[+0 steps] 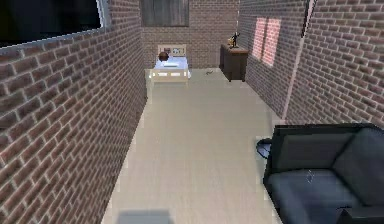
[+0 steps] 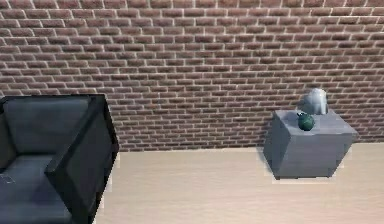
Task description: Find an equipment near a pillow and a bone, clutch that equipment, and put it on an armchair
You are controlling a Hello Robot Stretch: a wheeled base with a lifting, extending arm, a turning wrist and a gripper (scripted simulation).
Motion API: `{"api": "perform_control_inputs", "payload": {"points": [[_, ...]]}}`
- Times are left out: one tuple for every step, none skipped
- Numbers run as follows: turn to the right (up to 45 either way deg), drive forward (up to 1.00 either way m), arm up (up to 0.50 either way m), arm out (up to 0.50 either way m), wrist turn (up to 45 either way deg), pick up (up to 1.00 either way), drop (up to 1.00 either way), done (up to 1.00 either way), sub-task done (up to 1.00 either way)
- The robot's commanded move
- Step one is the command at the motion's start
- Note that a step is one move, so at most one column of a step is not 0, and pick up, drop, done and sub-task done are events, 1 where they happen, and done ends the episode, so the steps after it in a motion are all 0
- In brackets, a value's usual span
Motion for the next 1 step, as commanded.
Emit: {"api": "perform_control_inputs", "payload": {"points": [[0.0, 1.0, 0.0, 0.0, 0.0, 0.0, 0.0, 0.0, 0.0]]}}
